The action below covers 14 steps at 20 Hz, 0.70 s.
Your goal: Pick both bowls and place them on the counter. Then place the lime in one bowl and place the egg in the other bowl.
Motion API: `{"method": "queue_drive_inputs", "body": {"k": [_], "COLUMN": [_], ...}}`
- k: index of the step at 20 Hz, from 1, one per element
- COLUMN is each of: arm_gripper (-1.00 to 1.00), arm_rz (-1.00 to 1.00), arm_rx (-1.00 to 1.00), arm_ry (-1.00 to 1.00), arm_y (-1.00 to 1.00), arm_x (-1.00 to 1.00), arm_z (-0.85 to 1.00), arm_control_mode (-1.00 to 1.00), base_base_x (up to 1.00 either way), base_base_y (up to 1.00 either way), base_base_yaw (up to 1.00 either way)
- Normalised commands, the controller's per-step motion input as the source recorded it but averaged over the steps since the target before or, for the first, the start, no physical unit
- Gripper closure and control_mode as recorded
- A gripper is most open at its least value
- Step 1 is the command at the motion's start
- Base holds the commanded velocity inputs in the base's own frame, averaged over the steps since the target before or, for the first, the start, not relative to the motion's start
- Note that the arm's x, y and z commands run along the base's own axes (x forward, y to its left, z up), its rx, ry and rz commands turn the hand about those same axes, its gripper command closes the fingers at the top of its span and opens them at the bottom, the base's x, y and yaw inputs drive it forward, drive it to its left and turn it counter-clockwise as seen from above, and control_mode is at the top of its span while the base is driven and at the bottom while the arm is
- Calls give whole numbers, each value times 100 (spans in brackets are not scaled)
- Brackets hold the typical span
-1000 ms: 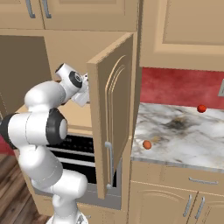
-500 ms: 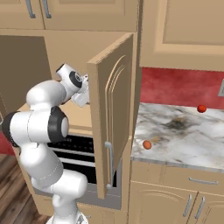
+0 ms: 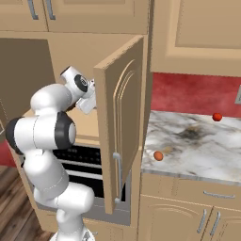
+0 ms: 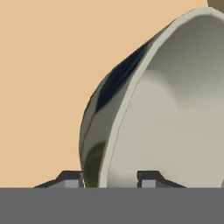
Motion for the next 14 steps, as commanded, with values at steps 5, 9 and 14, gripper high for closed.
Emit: {"method": "queue_drive_inputs", "body": {"k": [5, 9, 14], "arm_gripper": [100, 100, 100], "arm_rz": [0, 0, 0], "arm_rx": [0, 0, -2], "arm_ry": [-1, -13, -28], "arm_y": [0, 2, 14], "arm_x": [-12, -46, -73], "arm_z": [-12, -9, -2], "arm_control_mode": [-100, -100, -100], "base_base_x": [0, 0, 0], "base_base_y": [0, 0, 0], "base_base_yaw": [0, 0, 0]}}
